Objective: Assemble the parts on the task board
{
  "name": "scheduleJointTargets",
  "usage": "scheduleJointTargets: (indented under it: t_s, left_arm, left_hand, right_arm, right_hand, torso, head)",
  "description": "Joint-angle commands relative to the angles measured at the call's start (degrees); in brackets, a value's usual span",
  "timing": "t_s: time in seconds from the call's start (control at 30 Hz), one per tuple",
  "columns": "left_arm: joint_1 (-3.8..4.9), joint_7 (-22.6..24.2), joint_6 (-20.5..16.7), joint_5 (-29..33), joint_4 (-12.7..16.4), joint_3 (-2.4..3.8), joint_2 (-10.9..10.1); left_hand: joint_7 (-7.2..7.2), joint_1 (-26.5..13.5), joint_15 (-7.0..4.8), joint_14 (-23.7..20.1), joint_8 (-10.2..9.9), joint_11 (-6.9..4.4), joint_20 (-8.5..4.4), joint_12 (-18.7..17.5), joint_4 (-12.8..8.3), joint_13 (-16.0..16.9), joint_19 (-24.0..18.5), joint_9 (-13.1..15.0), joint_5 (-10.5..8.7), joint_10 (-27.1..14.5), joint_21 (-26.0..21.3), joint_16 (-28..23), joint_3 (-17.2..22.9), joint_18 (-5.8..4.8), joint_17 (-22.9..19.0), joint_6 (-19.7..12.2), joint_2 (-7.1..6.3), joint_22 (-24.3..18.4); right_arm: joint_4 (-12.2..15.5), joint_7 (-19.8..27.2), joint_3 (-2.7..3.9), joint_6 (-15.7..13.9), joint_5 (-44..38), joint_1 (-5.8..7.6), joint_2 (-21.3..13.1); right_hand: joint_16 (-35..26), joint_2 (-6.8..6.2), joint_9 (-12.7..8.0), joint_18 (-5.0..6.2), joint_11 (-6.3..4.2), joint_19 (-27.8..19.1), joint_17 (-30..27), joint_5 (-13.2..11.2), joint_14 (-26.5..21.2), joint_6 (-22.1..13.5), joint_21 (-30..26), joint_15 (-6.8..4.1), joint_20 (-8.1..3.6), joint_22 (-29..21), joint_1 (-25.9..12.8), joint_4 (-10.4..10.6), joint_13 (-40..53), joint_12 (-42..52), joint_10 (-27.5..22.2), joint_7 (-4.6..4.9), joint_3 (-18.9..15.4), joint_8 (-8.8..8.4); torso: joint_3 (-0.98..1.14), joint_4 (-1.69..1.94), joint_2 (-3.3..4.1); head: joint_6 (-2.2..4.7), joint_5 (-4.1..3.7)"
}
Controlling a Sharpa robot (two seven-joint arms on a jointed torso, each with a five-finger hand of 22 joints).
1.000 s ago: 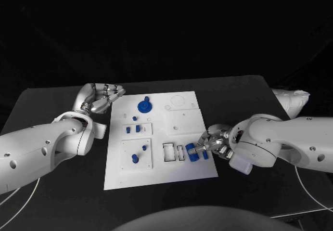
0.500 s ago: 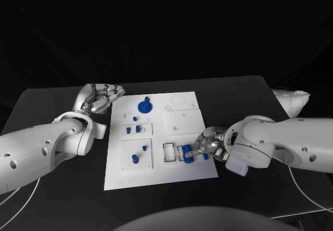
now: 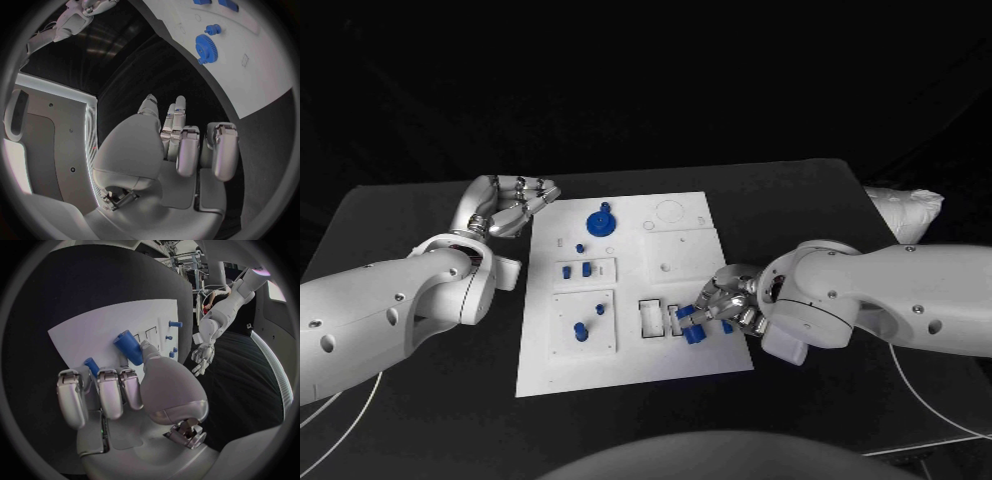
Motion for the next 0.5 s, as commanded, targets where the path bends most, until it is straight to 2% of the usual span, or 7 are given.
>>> scheduleJointTargets:
  t_s: [0.03,0.2,0.3,0.37,0.5]
  left_arm:
    - [0.02,0.7,0.8,-0.1,0.1,0.03,0.2]
    - [0.02,0.7,0.8,-0.1,0.1,0.03,0.2]
    - [0.02,0.7,0.8,-0.1,0.2,0.03,0.2]
    - [0.02,0.7,0.8,-0.1,0.2,0.03,0.2]
    - [0.02,0.7,0.8,-0.1,0.2,0.03,0.1]
  left_hand:
    - [-0.04,-0.1,-0.27,5.9,0.1,0.02,-0.23,-0.2,0.0,-0.1,6.0,0.0,0.28,0.0,0.1,0.1,-0.4,-0.86,15.1,0.3,0.6,15.1]
    - [-0.04,-0.1,-0.27,5.9,0.1,0.02,-0.23,-0.2,0.0,-0.1,6.0,0.0,0.28,0.0,0.1,0.1,-0.5,-0.86,15.1,0.3,0.6,15.1]
    - [-0.06,-0.1,-0.28,5.9,0.1,0.0,-0.23,-0.2,0.0,-0.1,6.0,0.0,0.31,0.1,0.1,0.1,-0.5,-0.86,15.1,0.4,0.65,15.1]
    - [-0.06,-0.1,-0.28,5.9,0.1,0.0,-0.23,-0.2,0.0,-0.1,6.0,0.0,0.31,0.1,0.1,0.1,-0.5,-0.86,15.1,0.4,0.65,15.1]
    - [-0.06,-0.1,-0.28,5.9,0.1,0.0,-0.23,-0.2,0.0,-0.1,6.0,0.0,0.31,0.1,0.1,0.1,-0.5,-0.86,15.1,0.4,0.65,15.1]
  right_arm:
    - [-0.3,-3.7,-0.05,1.2,-0.6,-0.09,0.3]
    - [-0.5,-3.9,-0.05,1.6,-0.7,-0.09,0.5]
    - [-0.6,-3.8,-0.05,1.9,-1.1,-0.09,0.5]
    - [-0.6,-3.7,-0.05,1.8,-1.3,-0.09,0.5]
    - [-0.5,-3.0,-0.05,0.8,-1.5,-0.09,0.3]
  right_hand:
    - [0.2,0.39,-0.2,-0.38,0.44,6.0,15.1,0.4,6.0,-0.1,0.3,0.47,0.27,15.1,-0.3,0.3,15.1,0.2,6.0,3.07,0.2,-0.4]
    - [0.2,1.41,-0.6,-0.38,0.51,6.0,15.1,0.2,6.0,0.1,0.3,0.52,0.33,15.1,0.5,-0.2,15.1,0.2,6.0,3.13,1.5,-0.56]
    - [0.2,3.93,-1.3,-0.38,0.48,6.0,15.1,0.1,6.0,1.5,0.3,0.44,0.3,15.1,3.4,-1.8,15.1,0.2,6.0,3.09,4.8,-0.75]
    - [0.2,5.25,-2.3,-0.38,0.44,6.0,15.1,-0.3,6.0,4.0,0.3,0.32,0.19,15.1,5.0,-2.8,15.1,0.2,6.0,3.02,7.5,-1.46]
    - [0.2,5.18,-5.1,-0.38,-0.16,6.0,15.1,-1.1,6.0,9.3,0.3,-0.34,-0.51,15.1,6.3,-4.0,15.1,0.2,6.0,2.35,11.7,-4.4]
  torso:
    - [0.0,-0.02,0.05]
    - [0.01,-0.05,0.05]
    - [-0.01,0.0,0.02]
    - [0.0,0.0,0.02]
    - [0.02,-0.03,-0.01]
  head:
    - [-0.02,0.0]
    - [-0.04,0.03]
    - [-0.11,0.0]
    - [-0.08,0.05]
    - [-0.09,0.11]
